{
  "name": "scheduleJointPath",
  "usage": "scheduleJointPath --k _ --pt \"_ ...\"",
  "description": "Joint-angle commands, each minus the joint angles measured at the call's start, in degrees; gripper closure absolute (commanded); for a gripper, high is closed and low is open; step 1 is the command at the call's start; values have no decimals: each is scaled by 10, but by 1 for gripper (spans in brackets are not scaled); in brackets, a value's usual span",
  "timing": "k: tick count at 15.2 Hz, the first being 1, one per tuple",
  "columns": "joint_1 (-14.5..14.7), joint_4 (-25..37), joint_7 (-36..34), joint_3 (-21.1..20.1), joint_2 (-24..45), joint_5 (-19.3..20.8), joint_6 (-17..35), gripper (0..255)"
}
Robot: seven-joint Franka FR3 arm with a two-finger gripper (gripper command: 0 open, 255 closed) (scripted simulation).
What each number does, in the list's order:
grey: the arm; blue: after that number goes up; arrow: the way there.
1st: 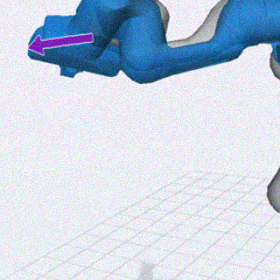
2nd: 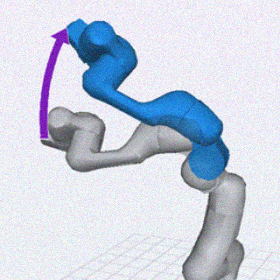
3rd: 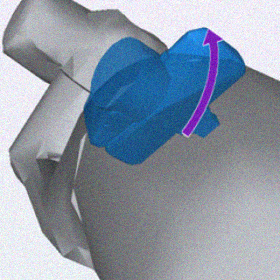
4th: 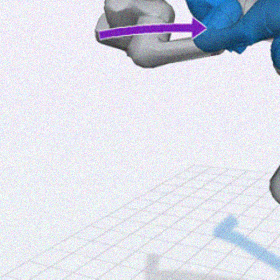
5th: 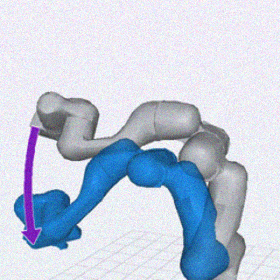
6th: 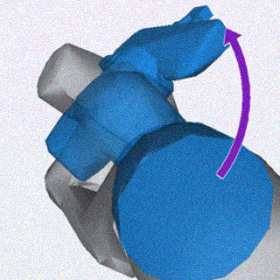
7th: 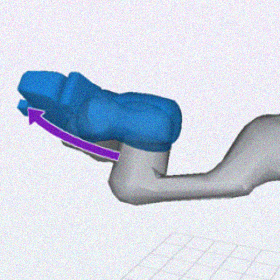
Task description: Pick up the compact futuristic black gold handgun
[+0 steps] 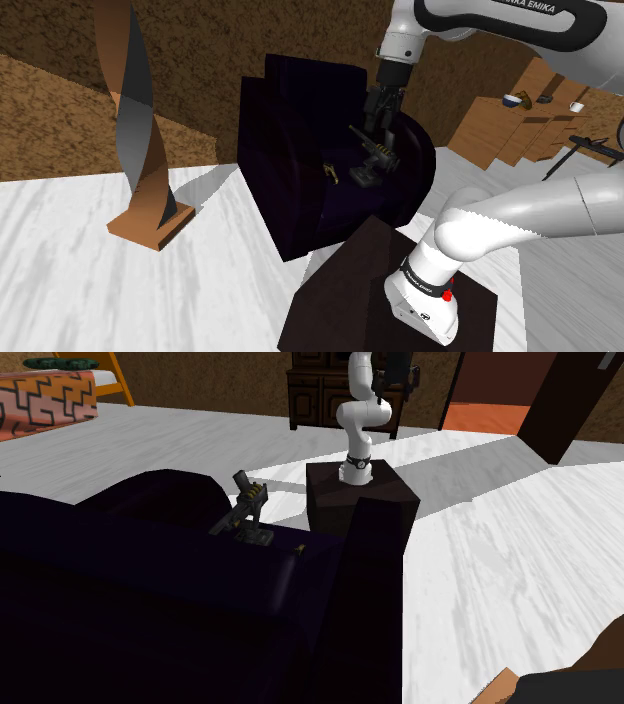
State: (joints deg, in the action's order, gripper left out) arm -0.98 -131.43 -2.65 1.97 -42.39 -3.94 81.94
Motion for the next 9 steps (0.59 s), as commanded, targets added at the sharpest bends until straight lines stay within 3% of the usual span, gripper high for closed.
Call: scheduleJointPath --k 1,9 --pt "0 0 0 0 0 0 0 0" --pt "-23 -71 70 56 55 46 145 0"
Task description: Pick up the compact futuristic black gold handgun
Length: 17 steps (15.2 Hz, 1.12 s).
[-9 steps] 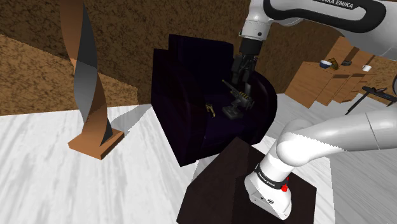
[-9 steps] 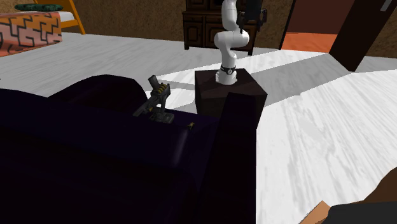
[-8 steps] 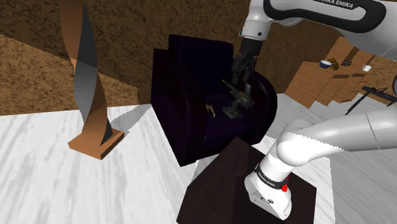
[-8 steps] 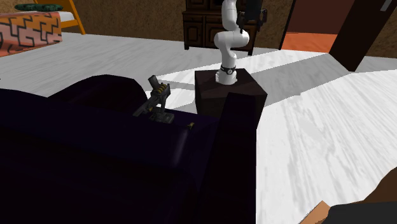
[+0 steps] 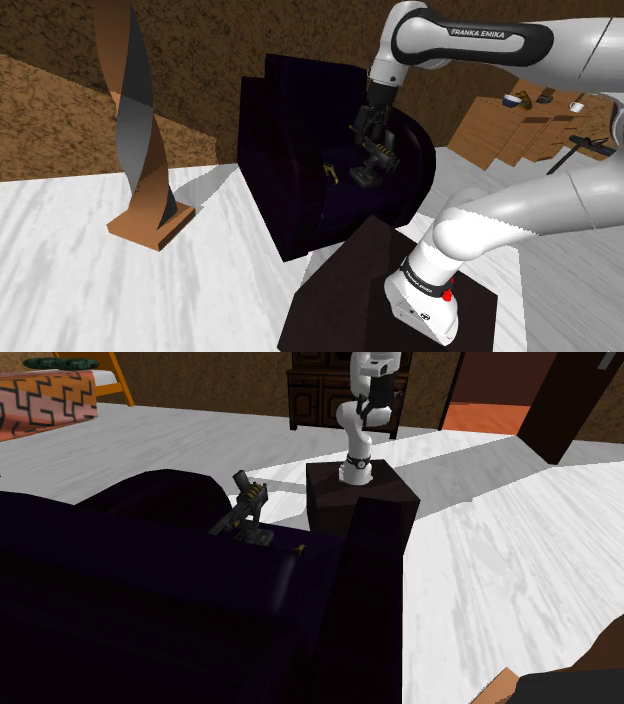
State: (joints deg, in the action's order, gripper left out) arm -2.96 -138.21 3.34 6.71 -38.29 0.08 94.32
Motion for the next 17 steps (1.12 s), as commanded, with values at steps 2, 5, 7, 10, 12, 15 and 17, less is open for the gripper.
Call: scheduleJointPath --k 2,5,7,10,12,15,17 --pt "-8 -14 27 23 36 15 59 0" --pt "-15 -23 53 46 75 26 116 0" --pt "-19 -25 70 61 106 30 153 0" --pt "-23 -22 97 83 156 33 208 0" --pt "-25 -15 117 98 193 30 244 0" --pt "-27 0 149 119 251 19 294 0" --pt "-28 15 172 132 293 6 324 0"
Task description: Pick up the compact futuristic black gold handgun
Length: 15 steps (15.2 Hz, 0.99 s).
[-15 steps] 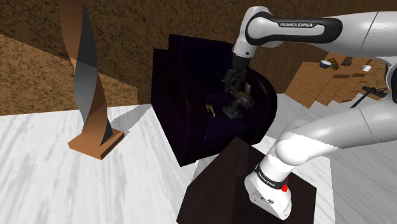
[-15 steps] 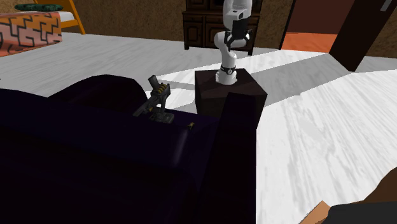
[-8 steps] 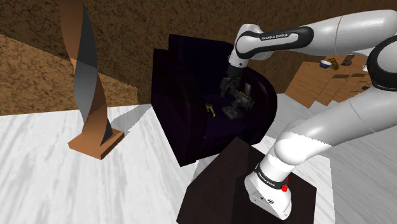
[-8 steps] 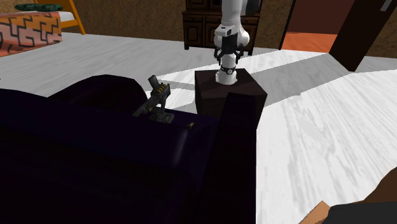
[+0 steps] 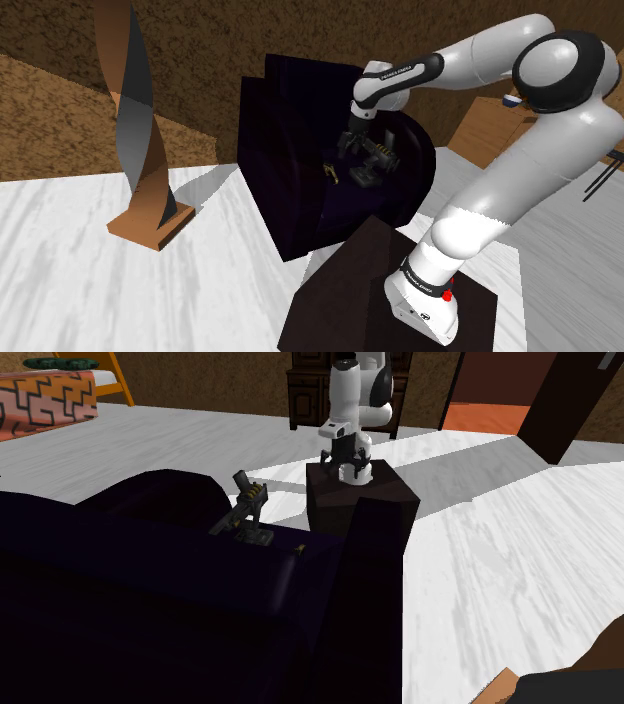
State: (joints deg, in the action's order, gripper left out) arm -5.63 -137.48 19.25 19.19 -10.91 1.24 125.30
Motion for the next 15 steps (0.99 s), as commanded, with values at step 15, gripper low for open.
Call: scheduleJointPath --k 15 --pt "-77 221 211 8 351 -186 142 0"
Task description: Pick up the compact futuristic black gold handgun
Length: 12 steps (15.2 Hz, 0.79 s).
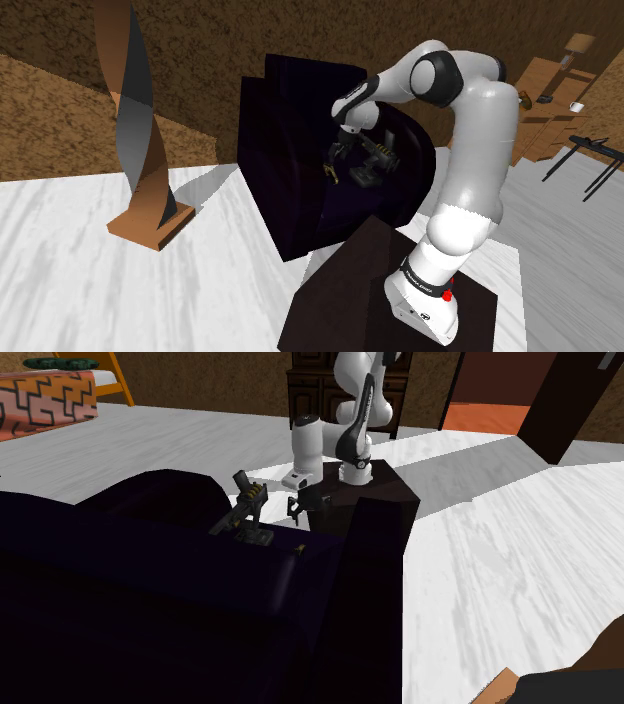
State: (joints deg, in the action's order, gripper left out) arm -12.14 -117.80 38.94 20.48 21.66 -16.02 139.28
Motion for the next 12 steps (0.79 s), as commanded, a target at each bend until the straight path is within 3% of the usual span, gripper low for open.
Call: scheduleJointPath --k 1,6,12 --pt "-21 44 23 -9 47 -22 5 0" --pt "-62 147 53 -31 144 -53 7 0" --pt "-71 153 63 -43 178 -67 35 0"
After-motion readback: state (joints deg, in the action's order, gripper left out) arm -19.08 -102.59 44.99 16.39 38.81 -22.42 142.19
